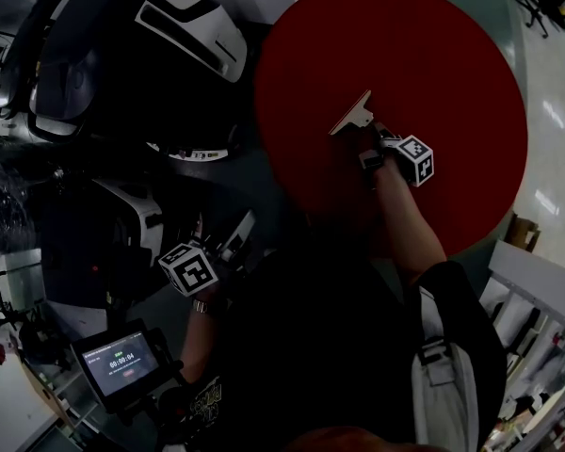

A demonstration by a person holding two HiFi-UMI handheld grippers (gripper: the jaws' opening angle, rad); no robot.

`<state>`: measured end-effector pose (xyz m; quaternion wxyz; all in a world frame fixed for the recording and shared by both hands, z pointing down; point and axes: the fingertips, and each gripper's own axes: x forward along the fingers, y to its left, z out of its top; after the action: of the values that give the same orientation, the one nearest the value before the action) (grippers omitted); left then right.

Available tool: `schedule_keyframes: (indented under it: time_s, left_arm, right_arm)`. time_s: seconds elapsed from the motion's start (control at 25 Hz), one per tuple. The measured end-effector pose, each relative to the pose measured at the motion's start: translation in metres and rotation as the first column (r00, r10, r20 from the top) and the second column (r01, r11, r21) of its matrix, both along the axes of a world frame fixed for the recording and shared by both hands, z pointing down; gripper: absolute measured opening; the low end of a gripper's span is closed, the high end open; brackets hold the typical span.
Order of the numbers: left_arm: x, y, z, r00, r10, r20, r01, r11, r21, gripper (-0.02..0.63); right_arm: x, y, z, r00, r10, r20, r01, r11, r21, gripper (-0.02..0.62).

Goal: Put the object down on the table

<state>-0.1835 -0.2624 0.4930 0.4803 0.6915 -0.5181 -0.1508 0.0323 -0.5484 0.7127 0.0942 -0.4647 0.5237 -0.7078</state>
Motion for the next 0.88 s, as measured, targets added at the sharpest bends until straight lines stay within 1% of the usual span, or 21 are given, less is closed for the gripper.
schedule_keyframes:
  time_s: [0.12,0.16,0.2,0.28,0.36,0.44,0.48,0.52,0.56,0.6,0.64,0.72,0.76,0.8,0.84,0.88]
  left_arm:
    - [-0.002,0.005,-0.001,1.0,0.013,0.002,-0.013,1.0,0.014,0.017]
    - [-0.002,0.008,0.0,1.0,0.023,0.003,-0.023,1.0,0.017,0.017]
    - [-0.002,0.011,0.001,0.999,0.034,0.004,-0.035,0.999,0.02,0.017]
    - [-0.003,0.014,0.007,0.998,0.06,0.004,-0.061,0.998,0.029,0.017]
    - [-0.004,0.02,0.011,0.996,0.088,0.002,-0.088,0.995,0.039,0.017]
    - [-0.006,0.031,0.006,0.993,0.116,-0.004,-0.116,0.992,0.054,0.017]
    - [-0.007,0.039,0.001,0.991,0.13,-0.012,-0.129,0.99,0.064,0.017]
    - [-0.009,0.047,-0.005,0.989,0.143,-0.023,-0.141,0.987,0.076,0.017]
    - [-0.011,0.054,-0.01,0.988,0.153,-0.036,-0.149,0.985,0.086,0.017]
    - [-0.012,0.061,-0.015,0.986,0.161,-0.046,-0.157,0.983,0.091,0.017]
    - [-0.013,0.068,-0.018,0.984,0.174,-0.05,-0.168,0.981,0.094,0.017]
    - [-0.013,0.083,-0.019,0.976,0.214,-0.049,-0.208,0.973,0.099,0.017]
    - [-0.011,0.09,-0.018,0.97,0.236,-0.05,-0.23,0.967,0.105,0.017]
    - [-0.009,0.097,-0.017,0.965,0.258,-0.053,-0.251,0.961,0.113,0.017]
    - [-0.007,0.105,-0.017,0.958,0.279,-0.059,-0.271,0.955,0.119,0.017]
    - [-0.004,0.112,-0.016,0.951,0.301,-0.065,-0.292,0.949,0.124,0.017]
  right_arm:
    - [0.01,0.01,-0.004,1.0,0.022,-0.015,-0.022,1.0,0.02,0.127]
    - [0.01,0.015,-0.005,1.0,0.021,-0.011,-0.021,0.999,0.033,0.097]
    - [0.008,0.021,-0.007,1.0,0.011,-0.001,-0.011,0.999,0.052,0.081]
    - [-0.003,0.033,-0.015,0.999,-0.038,0.032,0.034,0.993,0.11,0.073]
    - [-0.019,0.05,-0.031,0.992,-0.104,0.067,0.091,0.98,0.178,0.064]
    - [-0.035,0.076,-0.061,0.98,-0.17,0.101,0.141,0.959,0.246,0.046]
    - [-0.044,0.093,-0.083,0.972,-0.206,0.112,0.167,0.943,0.287,0.046]
    - [-0.053,0.11,-0.108,0.962,-0.247,0.117,0.196,0.922,0.334,0.046]
    - [-0.063,0.128,-0.132,0.95,-0.29,0.113,0.226,0.894,0.387,0.04]
    - [-0.074,0.146,-0.156,0.937,-0.335,0.099,0.26,0.858,0.442,0.035]
    - [-0.085,0.166,-0.178,0.921,-0.381,0.075,0.296,0.814,0.5,0.035]
    - [-0.105,0.206,-0.219,0.886,-0.463,0.012,0.357,0.701,0.618,0.026]
    - [-0.113,0.227,-0.236,0.873,-0.488,-0.018,0.377,0.651,0.659,0.021]
    - [-0.118,0.248,-0.25,0.864,-0.501,-0.047,0.393,0.614,0.684,0.008]
    - [-0.121,0.268,-0.26,0.859,-0.506,-0.076,0.408,0.586,0.7,0.006]
    - [-0.123,0.286,-0.268,0.856,-0.506,-0.105,0.42,0.564,0.71,0.006]
